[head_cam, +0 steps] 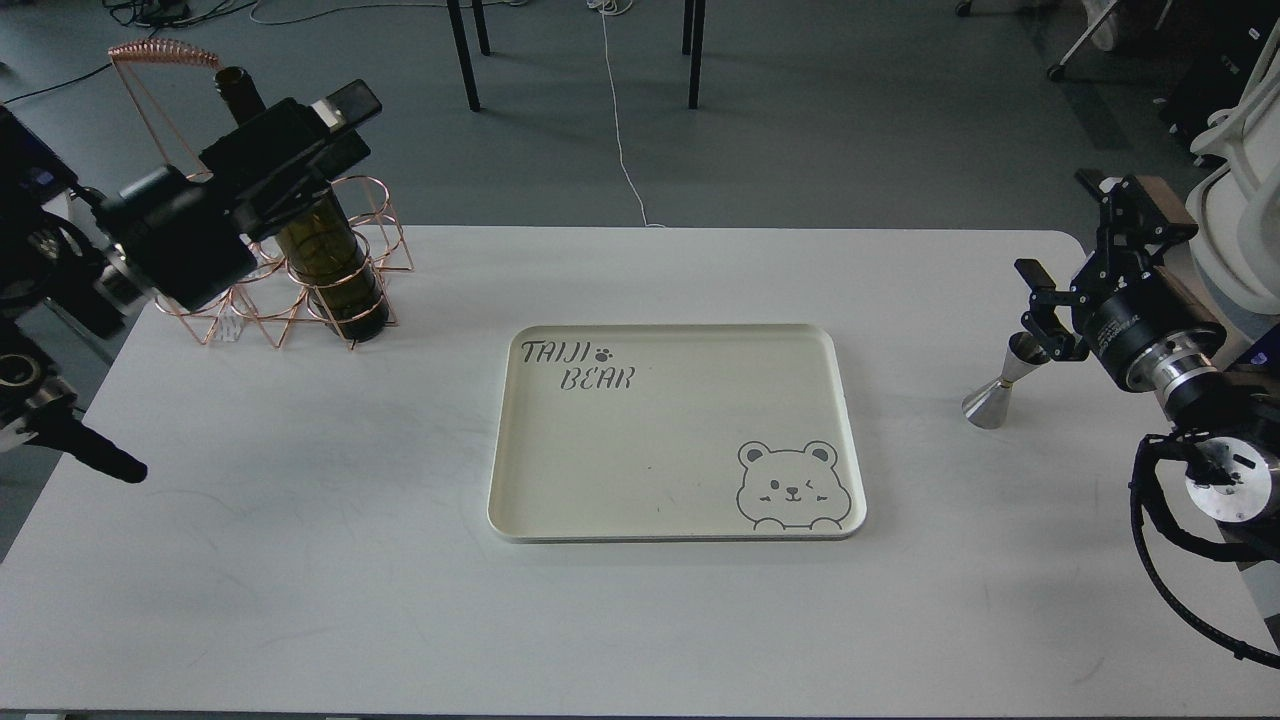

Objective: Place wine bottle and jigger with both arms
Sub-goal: 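Release the bottle and withdraw the left gripper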

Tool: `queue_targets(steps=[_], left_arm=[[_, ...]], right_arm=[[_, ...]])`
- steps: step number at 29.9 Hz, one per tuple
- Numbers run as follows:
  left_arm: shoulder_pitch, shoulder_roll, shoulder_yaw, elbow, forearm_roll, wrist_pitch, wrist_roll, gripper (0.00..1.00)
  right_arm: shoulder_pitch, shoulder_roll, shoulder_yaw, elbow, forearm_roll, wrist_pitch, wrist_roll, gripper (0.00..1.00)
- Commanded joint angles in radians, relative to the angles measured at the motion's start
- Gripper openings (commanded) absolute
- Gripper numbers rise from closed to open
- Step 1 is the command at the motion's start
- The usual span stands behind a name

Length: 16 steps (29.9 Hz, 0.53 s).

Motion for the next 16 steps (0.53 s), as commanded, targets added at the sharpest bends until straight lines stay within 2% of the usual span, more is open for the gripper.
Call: queue_targets(steps=[1, 2, 4, 7, 11, 16], left_arm=[[0.094, -0.159, -0.085, 0.019, -0.086, -0.001, 0.000, 0.98], [0.134, -0.214, -0.132, 0.030, -0.097, -0.002, 0.000, 0.98], [0.198, -0.316, -0.226, 0.061, -0.118, -0.007, 0.074, 0.98], [0.258, -0.434, -0.302, 0.116, -0.157, -0.008, 0.136, 0.98], [0.294, -0.514, -0.312, 0.196, -0.171, -0.002, 0.136, 0.98], [0.329, -0.534, -0.342, 0.204, -0.171, 0.001, 0.130, 0.98]], right_arm=[[-0.013, 0.042, -0.003, -0.004, 0.000, 0.007, 0.000, 0.99], [-0.022, 0.052, -0.003, -0.004, 0.000, 0.009, 0.000, 0.99], [-0.036, 0.069, -0.005, -0.004, 0.000, 0.010, 0.000, 0.99], [-0.044, 0.086, -0.006, -0.004, 0.000, 0.010, 0.000, 0.99], [-0.050, 0.105, -0.005, -0.004, 0.000, 0.010, 0.000, 0.99], [-0.050, 0.105, -0.002, -0.003, -0.003, 0.009, 0.000, 0.99]])
